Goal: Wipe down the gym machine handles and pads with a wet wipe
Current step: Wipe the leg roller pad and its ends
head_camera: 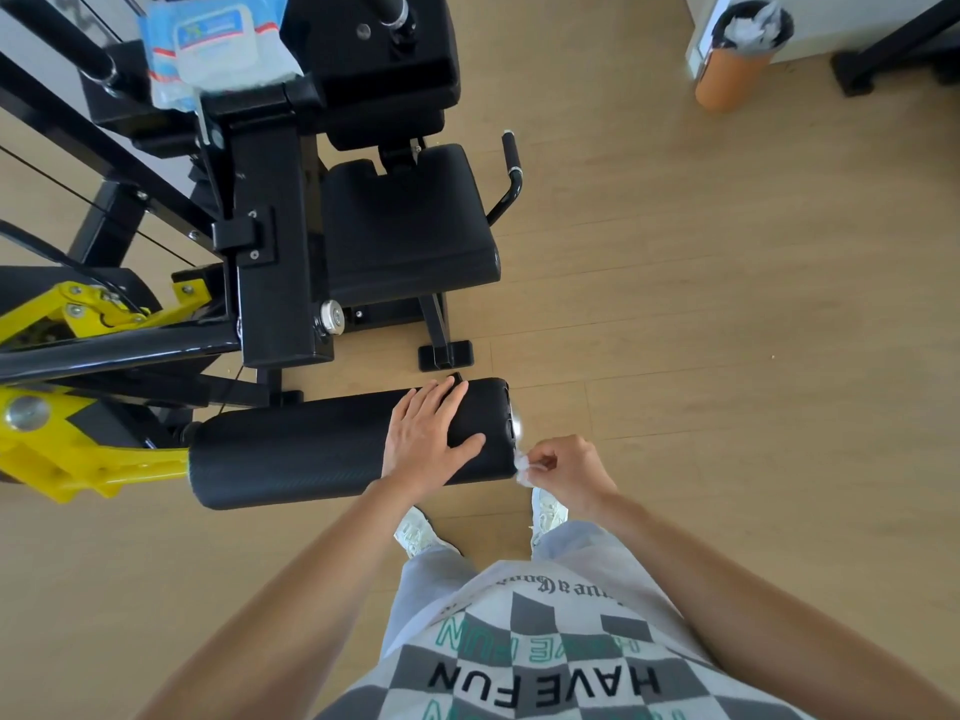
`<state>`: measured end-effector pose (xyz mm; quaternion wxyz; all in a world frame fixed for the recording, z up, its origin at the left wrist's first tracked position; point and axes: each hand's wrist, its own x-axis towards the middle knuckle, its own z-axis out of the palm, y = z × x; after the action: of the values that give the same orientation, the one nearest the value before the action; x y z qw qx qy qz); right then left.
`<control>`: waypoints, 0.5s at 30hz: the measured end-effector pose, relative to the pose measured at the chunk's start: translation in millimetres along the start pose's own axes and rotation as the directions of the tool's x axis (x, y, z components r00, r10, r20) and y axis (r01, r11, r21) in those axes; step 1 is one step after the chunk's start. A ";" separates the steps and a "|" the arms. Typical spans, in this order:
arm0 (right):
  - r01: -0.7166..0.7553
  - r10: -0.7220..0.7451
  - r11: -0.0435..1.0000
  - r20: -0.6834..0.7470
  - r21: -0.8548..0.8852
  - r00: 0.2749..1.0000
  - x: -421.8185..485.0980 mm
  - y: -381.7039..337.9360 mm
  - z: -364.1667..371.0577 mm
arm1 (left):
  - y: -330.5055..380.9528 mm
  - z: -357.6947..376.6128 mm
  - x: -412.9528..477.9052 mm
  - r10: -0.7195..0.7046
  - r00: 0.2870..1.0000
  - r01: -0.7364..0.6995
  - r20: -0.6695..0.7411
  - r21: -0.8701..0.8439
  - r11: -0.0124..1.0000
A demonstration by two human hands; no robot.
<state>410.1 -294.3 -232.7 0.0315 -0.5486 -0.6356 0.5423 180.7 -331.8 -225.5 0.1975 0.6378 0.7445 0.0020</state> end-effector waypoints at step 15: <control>0.119 -0.093 0.982 -0.175 0.145 0.980 21.3 -38.8 -6.2 | 11.0 14.3 -21.3 -0.170 0.941 0.117 -0.292 -0.191 0.975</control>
<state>379.8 -267.3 -213.9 0.1561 -0.5535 -0.6150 0.5394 197.7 -353.6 -229.7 0.1332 0.5542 0.8078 0.1501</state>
